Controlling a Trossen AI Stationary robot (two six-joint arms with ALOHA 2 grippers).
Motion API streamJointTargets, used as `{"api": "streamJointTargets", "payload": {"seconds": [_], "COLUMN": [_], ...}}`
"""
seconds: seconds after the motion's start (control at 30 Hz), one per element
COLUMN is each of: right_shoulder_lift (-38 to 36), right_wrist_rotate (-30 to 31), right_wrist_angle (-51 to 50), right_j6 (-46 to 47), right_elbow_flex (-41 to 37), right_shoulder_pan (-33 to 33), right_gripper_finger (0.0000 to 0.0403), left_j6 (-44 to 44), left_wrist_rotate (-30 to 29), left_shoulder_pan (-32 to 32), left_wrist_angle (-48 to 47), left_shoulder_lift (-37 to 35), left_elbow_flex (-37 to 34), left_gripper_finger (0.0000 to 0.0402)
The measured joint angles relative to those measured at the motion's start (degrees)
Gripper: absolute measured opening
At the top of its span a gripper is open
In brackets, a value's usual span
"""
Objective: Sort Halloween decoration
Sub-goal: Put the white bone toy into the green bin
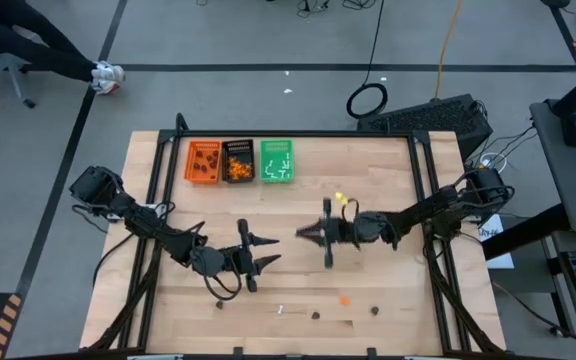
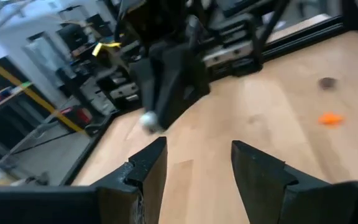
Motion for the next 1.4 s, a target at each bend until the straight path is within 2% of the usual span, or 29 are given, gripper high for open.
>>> {"api": "streamJointTargets", "payload": {"seconds": [0.1, 0.23, 0.53, 0.67, 0.8, 1.03, 1.2, 1.3, 1.4], "right_shoulder_lift": [0.0, 0.0, 0.0, 1.9, 8.4, 18.9, 21.1, 20.9, 21.0], "right_wrist_rotate": [2.0, 1.2, -5.5, -8.2, -11.4, -11.6, -10.3, -7.7, -6.9], "right_wrist_angle": [-1.6, -7.3, -22.9, -25.1, -27.8, -37.0, -45.5, -49.8, -53.2], "right_j6": [6.9, 14.9, 14.0, 11.6, 11.8, 11.9, 10.3, 9.4, 9.4], "right_elbow_flex": [0.1, 1.7, 11.5, 15.0, 19.7, 31.5, 38.1, 40.3, 41.2], "right_shoulder_pan": [-4.8, -12.7, -23.9, -26.1, -27.8, -30.3, -31.6, -31.9, -32.2], "right_gripper_finger": [0.0000, 0.0000, 0.0000, 0.0000, 0.0000, 0.0000, 0.0002, 0.0022, 0.0059], "left_j6": [-0.6, -1.4, -1.4, -1.4, -1.4, -1.4, -1.4, -1.4, -1.4], "left_wrist_rotate": [-2.1, -2.1, -2.1, -2.1, -2.1, -2.1, -2.1, -2.1, -2.1], "left_shoulder_pan": [0.0, 0.0, 0.0, 0.0, 0.0, 0.0, 0.0, 0.0, 0.0], "left_wrist_angle": [0.0, 0.0, -0.1, -0.1, -0.1, -0.2, -0.3, -0.3, -0.3], "left_shoulder_lift": [0.0, 0.0, 0.0, 0.0, 0.0, 0.0, 0.0, 0.0, 0.0], "left_elbow_flex": [0.0, 0.0, 0.0, 0.0, 0.0, 0.0, 0.0, 0.0, 0.0], "left_gripper_finger": [0.0177, 0.0177, 0.0177, 0.0177, 0.0177, 0.0177, 0.0177, 0.0177, 0.0177]}}
